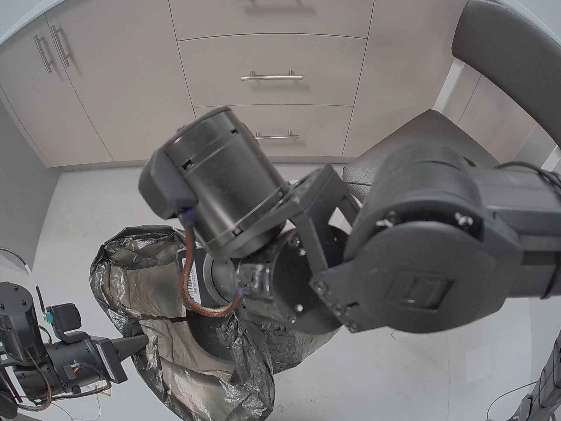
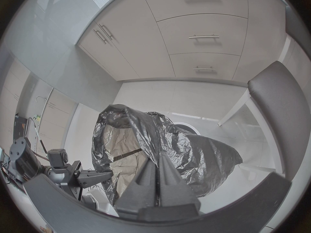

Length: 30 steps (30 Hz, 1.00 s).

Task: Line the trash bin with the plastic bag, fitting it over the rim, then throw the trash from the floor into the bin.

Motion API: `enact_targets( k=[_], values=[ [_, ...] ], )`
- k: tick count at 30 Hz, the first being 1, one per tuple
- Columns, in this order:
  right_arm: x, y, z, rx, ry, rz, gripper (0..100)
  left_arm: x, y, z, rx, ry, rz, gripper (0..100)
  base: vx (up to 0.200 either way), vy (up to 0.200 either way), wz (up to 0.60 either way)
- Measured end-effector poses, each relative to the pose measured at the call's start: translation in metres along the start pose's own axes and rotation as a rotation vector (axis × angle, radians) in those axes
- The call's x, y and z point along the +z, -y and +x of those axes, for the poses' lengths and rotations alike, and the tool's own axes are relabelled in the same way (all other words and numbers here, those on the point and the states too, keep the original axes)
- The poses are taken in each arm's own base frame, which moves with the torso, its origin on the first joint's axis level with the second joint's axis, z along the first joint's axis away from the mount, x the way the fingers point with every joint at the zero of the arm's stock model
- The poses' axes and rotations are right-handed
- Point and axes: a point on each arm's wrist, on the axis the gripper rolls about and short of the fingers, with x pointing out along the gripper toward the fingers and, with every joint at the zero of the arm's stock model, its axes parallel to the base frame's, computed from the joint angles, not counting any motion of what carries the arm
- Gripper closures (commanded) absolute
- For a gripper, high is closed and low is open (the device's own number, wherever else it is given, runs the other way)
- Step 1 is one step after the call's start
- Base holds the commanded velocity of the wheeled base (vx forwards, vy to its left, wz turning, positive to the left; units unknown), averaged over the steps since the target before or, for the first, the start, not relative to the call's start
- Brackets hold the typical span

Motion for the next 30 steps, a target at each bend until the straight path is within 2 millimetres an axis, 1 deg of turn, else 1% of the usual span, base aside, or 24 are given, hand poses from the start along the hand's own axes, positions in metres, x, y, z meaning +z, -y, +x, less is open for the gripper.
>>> enact_targets(
  k=[5, 10, 16, 22, 30],
  values=[
    [0.006, 0.009, 0.009, -0.024, 0.017, 0.014, 100, 0.005, -0.001, 0.013, 0.014, 0.006, 0.003, 100, 0.000, 0.000, 0.00],
    [0.020, 0.022, 0.020, -0.062, 0.089, 0.031, 100, 0.015, 0.001, 0.030, 0.010, 0.028, 0.005, 100, 0.000, 0.000, 0.00],
    [0.032, 0.034, 0.025, -0.089, 0.148, 0.036, 100, 0.027, 0.005, 0.045, 0.013, 0.039, 0.005, 100, 0.000, 0.000, 0.00],
    [0.036, 0.041, 0.028, -0.106, 0.159, 0.042, 100, 0.039, 0.002, 0.058, 0.046, 0.052, 0.003, 100, 0.000, 0.000, 0.00],
    [0.035, 0.044, 0.035, -0.128, 0.155, 0.042, 100, 0.037, -0.009, 0.076, 0.095, 0.009, -0.014, 100, 0.000, 0.000, 0.00]
  ],
)
